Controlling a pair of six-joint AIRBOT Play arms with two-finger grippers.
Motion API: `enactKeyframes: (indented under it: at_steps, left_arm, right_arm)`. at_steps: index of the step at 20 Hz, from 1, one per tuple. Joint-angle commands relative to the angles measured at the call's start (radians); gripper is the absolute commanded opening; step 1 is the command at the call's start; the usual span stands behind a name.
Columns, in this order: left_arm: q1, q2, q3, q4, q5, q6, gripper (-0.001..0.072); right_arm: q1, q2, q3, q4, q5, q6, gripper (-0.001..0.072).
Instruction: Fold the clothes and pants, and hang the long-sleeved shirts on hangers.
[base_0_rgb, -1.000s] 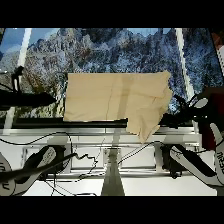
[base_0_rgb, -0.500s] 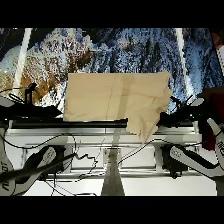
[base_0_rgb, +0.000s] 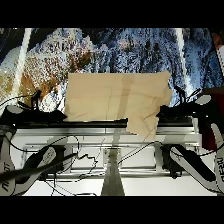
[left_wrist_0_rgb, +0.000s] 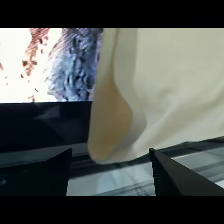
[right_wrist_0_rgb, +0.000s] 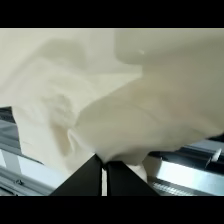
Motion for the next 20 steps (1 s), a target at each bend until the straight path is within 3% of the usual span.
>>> enactKeyframes:
  at_steps: [1,2,3,5,6,8,15,17,20]
  left_arm:
    - [-0.019,-0.001,-0.036,-0.072,0.055,0.039,0.053]
    - [-0.034,-0.001,-0.037,-0.069,0.061,0.039,0.052]
    - [-0.048,-0.001,-0.038,-0.064,0.058,0.039,0.0422]
    - [-0.076,-0.001,-0.04,-0.013,0.071,0.029,0.035]
    - [-0.084,0.0,-0.04,-0.014,0.076,0.027,0.0266]
    - [-0.091,0.001,-0.039,-0.053,0.069,0.029,0.0016]
    - [-0.09,0.001,0.185,-0.143,-0.014,0.027,0.0016]
    - [-0.091,0.0,0.267,-0.253,0.075,0.027,0.0015]
    - [-0.115,-0.038,0.306,-0.405,0.277,0.027,0.0014]
  right_arm:
    - [0.039,0.014,0.003,0.038,-0.056,0.0,0.0011]
    - [0.05,0.014,0.003,0.042,-0.065,0.0,0.0011]
    - [0.061,0.014,0.003,0.045,-0.07,0.0,0.0011]
    - [0.077,0.014,0.003,0.048,-0.068,0.0,0.0011]
    - [0.082,0.014,0.003,0.049,-0.068,0.0,0.0011]
    - [0.082,0.015,0.005,0.06,-0.067,0.0,0.0011]
    - [0.082,0.016,0.196,0.072,-0.025,0.011,0.0011]
    - [0.082,0.015,0.267,0.072,-0.084,0.037,0.0011]
    - [0.082,0.008,0.297,0.088,-0.362,0.179,0.001]
